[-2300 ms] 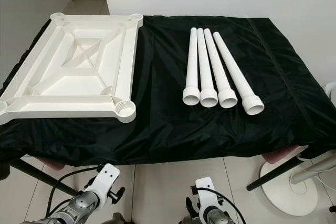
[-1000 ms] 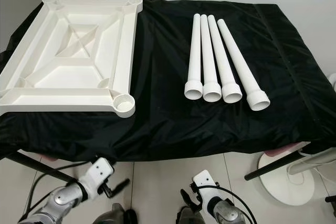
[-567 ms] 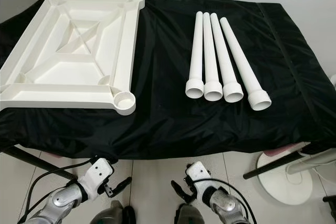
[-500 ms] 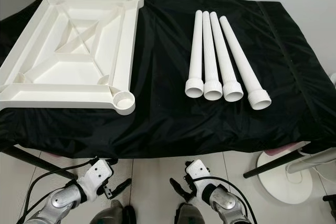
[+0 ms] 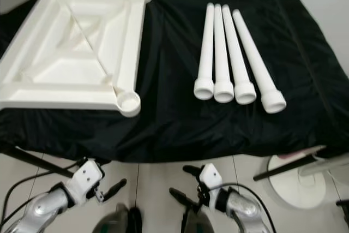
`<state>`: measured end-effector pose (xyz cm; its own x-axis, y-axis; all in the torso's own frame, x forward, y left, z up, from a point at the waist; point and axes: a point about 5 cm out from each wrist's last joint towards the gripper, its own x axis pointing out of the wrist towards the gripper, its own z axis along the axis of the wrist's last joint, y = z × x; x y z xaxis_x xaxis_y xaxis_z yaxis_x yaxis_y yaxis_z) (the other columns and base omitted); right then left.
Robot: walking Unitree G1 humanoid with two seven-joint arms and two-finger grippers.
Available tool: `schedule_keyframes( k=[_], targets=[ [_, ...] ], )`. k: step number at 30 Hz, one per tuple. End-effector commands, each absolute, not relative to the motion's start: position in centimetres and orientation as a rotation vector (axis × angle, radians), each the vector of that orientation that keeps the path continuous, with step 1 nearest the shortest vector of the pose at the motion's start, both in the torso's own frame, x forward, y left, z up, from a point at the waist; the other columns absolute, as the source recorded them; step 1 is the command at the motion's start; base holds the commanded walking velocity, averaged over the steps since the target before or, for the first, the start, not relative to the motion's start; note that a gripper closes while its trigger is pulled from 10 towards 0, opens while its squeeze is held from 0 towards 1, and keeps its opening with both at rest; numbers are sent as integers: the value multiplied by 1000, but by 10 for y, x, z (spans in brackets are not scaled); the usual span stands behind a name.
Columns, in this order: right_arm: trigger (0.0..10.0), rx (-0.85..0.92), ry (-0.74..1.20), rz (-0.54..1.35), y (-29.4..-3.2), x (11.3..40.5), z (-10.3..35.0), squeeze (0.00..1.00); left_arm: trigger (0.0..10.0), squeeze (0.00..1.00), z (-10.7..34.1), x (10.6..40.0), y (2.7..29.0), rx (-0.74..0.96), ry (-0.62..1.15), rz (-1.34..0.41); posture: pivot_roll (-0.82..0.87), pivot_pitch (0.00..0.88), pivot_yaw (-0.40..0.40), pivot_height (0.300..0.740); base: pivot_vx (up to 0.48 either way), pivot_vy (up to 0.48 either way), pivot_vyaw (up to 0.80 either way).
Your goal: Building children table
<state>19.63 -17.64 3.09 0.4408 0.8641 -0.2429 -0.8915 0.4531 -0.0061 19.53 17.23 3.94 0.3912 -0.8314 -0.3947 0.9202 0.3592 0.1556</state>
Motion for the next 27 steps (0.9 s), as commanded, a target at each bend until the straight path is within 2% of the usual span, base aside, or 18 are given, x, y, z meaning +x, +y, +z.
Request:
schedule_keyframes(
  k=[1,4,6,8,10,13,14,15,17,20,27],
  targets=[
    [10000,-118,236,1205,-174,186,41,0,10000,0,47,165,165,334,368,-1555,-30,215,57,740,0,0,0],
    [10000,-120,247,1248,-175,182,46,0,10000,0,52,162,166,336,382,-1576,-30,215,57,740,0,0,0],
    [10000,-124,297,1363,-183,171,58,0,10000,0,69,154,168,313,411,-1623,-25,221,56,740,0,0,0],
    [10000,-125,306,1401,-187,168,65,0,10000,0,77,151,168,303,413,-1640,-18,226,53,740,0,0,0],
    [10000,-125,306,1401,-187,168,65,0,10000,0,77,151,168,303,413,-1640,-18,226,53,740,0,0,0],
    [10000,-108,280,1431,-191,172,87,0,10000,0,100,155,166,277,374,-1642,-15,224,51,740,0,0,0],
    [10000,-104,180,1371,-190,188,112,0,10000,0,122,170,162,259,309,-1582,-15,221,45,740,0,0,0],
    [10000,-104,180,1371,-190,188,112,0,10000,0,122,170,162,259,309,-1582,-15,221,45,740,0,0,0],
    [10000,-121,44,1264,-189,212,135,0,10000,0,139,193,160,278,207,-1493,-17,211,40,740,0,0,0],
    [10000,-136,-76,1155,-189,233,157,0,10000,0,158,221,161,288,105,-1412,-24,194,35,740,0,0,0],
    [10000,-96,-171,1064,-188,250,176,0,10000,0,181,252,163,276,18,-1280,-42,145,30,740,0,0,0]
  ],
)
